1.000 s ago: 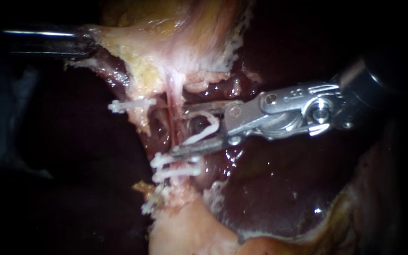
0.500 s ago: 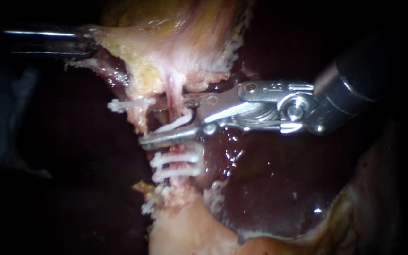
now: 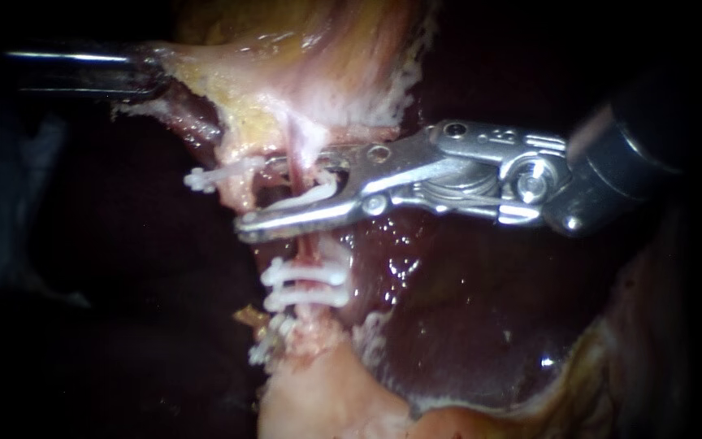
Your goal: Clipping third clip right tube
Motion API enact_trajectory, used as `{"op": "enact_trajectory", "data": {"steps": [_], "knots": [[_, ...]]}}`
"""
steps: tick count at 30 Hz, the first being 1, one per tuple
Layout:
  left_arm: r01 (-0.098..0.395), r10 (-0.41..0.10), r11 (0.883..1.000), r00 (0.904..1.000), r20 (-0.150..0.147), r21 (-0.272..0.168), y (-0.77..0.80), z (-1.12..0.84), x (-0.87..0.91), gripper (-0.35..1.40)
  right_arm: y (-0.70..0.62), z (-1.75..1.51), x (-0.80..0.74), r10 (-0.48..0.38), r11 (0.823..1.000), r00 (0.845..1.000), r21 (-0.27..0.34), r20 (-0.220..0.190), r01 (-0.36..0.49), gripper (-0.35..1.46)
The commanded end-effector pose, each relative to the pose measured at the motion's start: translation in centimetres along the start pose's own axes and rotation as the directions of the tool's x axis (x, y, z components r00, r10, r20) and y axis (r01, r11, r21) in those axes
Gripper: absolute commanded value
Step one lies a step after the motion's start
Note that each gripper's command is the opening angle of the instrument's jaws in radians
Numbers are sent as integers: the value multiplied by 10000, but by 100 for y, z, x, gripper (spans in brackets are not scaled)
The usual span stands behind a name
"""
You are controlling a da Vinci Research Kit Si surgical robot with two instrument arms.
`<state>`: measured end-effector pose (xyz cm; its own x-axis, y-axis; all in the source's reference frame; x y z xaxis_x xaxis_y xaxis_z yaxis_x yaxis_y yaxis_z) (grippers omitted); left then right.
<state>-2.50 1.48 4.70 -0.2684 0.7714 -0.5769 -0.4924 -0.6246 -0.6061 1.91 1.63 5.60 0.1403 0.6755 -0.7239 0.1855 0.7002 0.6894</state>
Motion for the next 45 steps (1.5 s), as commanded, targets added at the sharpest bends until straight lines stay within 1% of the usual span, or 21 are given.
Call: {"op": "enact_trajectory", "data": {"steps": [1,4,7,10,14,19,25,26,31,33,34,45], "knots": [[-1,1,10000,10000,-1,-2,0,0,0,-35,-3,0,3,15,9999,10000,106,-71,-14,47],[-4,4,10000,10000,-1,-1,-1,0,0,-35,-11,1,10,60,9992,9997,403,-223,-51,47],[-5,5,10000,10000,-2,-1,-1,0,-1,-35,-16,2,13,170,9984,9996,536,-213,-159,45],[-5,5,10000,10000,-2,0,-1,0,-1,-35,-16,2,13,285,9984,9993,504,-223,-273,44],[-7,7,10000,10000,-2,0,-1,1,-1,-35,-13,0,13,523,9974,9984,499,-234,-511,40],[-11,11,10000,10000,-3,2,-1,1,-2,-35,-9,-2,11,873,9951,9959,485,-249,-860,29],[-12,12,10000,10000,-4,3,-1,1,-2,-35,-7,-6,9,1278,9907,9915,512,-258,-1264,12],[-12,12,10000,10000,-4,4,-1,1,-2,-35,-7,-7,9,1395,9892,9899,493,-268,-1381,6],[-13,13,10000,10000,-5,5,-2,2,-2,-35,-6,-11,7,1744,9837,9843,490,-283,-1729,-12],[-14,14,10000,10000,-5,5,-2,2,-2,-35,-5,-12,7,1799,9827,9833,501,-281,-1783,-24],[-14,14,10000,10000,-5,5,-2,2,-2,-35,-5,-13,6,1795,9827,9834,507,-277,-1779,-35],[-15,15,10000,10000,-5,5,-2,2,-2,-35,1,-17,-9,1714,9841,9849,520,-237,-1700,-35]]}}
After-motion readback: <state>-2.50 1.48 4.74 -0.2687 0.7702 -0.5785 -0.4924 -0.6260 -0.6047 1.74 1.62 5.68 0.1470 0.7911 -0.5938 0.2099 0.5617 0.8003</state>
